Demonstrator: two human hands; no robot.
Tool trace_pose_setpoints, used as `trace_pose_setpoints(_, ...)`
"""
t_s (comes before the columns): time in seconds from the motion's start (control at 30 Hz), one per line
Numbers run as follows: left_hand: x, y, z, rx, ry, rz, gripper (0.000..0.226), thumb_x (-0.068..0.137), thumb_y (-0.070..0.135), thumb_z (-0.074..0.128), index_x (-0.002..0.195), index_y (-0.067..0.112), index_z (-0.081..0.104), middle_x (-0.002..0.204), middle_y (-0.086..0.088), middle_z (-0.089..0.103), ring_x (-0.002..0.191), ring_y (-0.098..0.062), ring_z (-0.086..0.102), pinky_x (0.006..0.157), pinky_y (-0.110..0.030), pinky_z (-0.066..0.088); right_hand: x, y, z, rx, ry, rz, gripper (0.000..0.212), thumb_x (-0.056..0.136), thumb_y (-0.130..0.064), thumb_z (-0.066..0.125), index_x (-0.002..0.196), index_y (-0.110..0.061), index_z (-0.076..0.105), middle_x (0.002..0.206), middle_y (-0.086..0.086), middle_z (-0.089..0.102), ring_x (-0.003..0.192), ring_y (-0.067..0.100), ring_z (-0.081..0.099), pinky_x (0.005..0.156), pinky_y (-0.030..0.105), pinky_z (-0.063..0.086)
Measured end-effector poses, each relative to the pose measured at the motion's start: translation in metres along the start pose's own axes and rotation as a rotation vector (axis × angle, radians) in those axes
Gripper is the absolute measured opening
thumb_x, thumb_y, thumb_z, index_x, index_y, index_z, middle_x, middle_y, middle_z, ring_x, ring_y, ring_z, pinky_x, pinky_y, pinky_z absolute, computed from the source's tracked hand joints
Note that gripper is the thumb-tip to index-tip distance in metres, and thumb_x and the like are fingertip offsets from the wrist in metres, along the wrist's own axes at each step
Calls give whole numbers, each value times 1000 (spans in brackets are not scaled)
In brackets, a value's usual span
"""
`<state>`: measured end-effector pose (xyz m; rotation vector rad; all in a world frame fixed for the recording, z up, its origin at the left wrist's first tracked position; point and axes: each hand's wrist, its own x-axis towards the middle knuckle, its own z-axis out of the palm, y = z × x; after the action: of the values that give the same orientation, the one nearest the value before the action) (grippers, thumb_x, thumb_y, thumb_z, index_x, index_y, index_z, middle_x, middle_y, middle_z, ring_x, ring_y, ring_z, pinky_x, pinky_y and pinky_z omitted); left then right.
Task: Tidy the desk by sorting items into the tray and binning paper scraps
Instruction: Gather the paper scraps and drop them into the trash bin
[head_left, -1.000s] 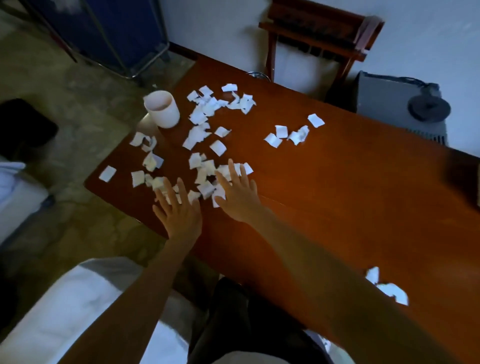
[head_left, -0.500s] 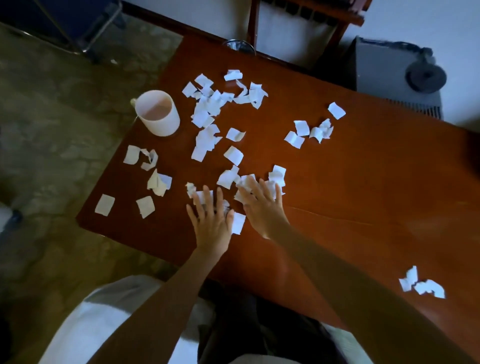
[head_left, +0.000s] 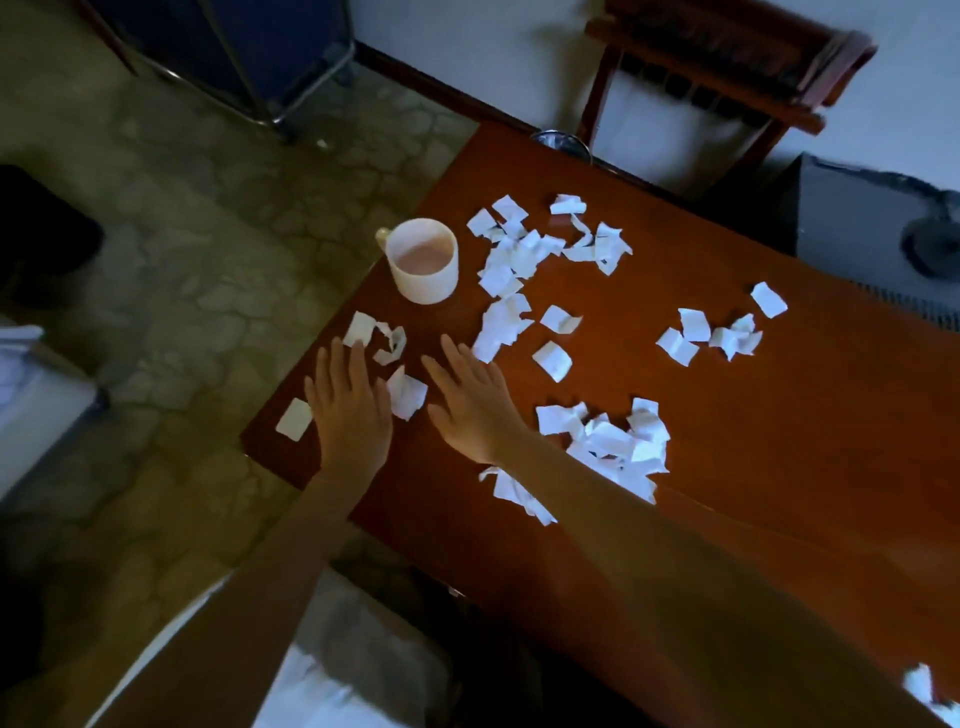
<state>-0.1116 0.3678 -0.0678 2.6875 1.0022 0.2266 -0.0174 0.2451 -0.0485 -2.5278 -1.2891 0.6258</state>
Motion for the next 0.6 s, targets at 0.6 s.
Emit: trace_pose_setpoints(0.6, 42, -33, 36, 190, -317, 303, 75, 83, 50, 22, 145, 8, 28, 152, -17, 28, 141, -36, 27, 108, -62, 19, 24, 21, 33, -179, -58, -160, 50, 101, -33, 27, 148, -23, 17, 159, 3, -3, 148, 24, 0, 118, 48, 3)
